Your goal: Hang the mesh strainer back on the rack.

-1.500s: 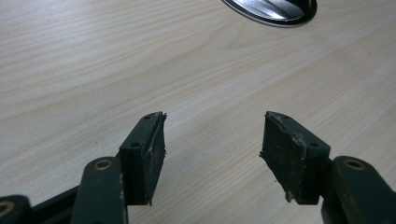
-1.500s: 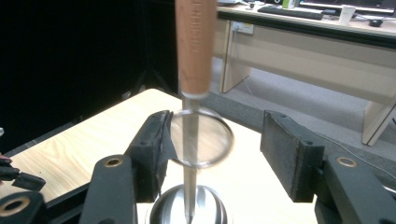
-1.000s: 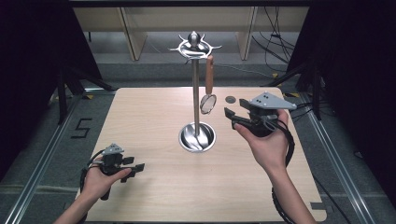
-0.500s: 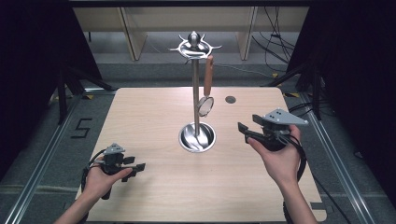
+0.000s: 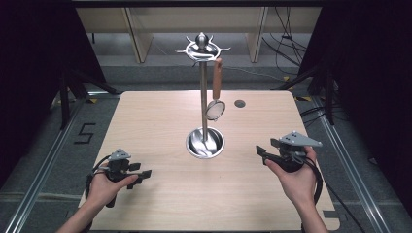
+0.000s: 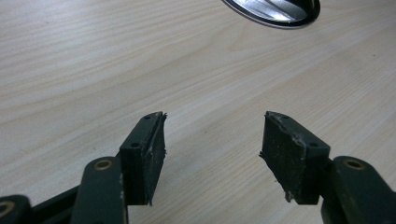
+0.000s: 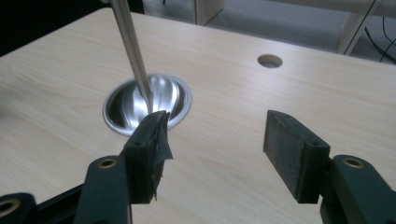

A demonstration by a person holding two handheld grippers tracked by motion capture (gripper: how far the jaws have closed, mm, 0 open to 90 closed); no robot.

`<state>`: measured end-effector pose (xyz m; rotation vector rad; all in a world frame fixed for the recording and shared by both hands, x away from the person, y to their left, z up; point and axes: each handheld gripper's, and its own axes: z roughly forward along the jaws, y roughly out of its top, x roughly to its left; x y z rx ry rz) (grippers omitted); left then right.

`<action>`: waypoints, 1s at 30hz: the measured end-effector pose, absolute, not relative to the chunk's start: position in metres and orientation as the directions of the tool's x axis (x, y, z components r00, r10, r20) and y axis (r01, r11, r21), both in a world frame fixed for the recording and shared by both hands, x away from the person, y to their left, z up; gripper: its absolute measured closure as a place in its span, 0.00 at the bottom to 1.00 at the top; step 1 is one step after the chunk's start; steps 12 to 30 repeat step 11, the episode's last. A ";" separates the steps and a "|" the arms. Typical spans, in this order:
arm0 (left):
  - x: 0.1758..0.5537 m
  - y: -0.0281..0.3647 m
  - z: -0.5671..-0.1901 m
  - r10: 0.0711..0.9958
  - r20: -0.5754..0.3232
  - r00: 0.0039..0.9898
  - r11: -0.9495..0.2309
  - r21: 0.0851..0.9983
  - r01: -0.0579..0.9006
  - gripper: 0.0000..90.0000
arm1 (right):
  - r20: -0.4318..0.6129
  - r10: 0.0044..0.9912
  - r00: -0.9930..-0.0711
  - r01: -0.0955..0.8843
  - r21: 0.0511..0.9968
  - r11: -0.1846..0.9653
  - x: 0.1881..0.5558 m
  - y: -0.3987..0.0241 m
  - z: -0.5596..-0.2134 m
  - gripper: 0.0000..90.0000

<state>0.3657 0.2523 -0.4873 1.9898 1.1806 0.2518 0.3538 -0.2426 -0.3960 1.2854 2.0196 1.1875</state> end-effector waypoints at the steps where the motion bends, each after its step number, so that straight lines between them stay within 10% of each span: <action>1: 0.366 0.252 -0.487 0.810 -0.213 0.546 -0.252 0.715 0.653 0.43 | 0.062 0.891 -0.449 0.492 0.850 0.189 0.354 -0.244 -0.399 0.45; 30: 0.366 0.254 -0.486 0.810 -0.215 0.546 -0.249 0.716 0.652 0.43 | 0.110 0.894 -0.434 0.532 0.832 0.156 0.353 -0.248 -0.407 0.44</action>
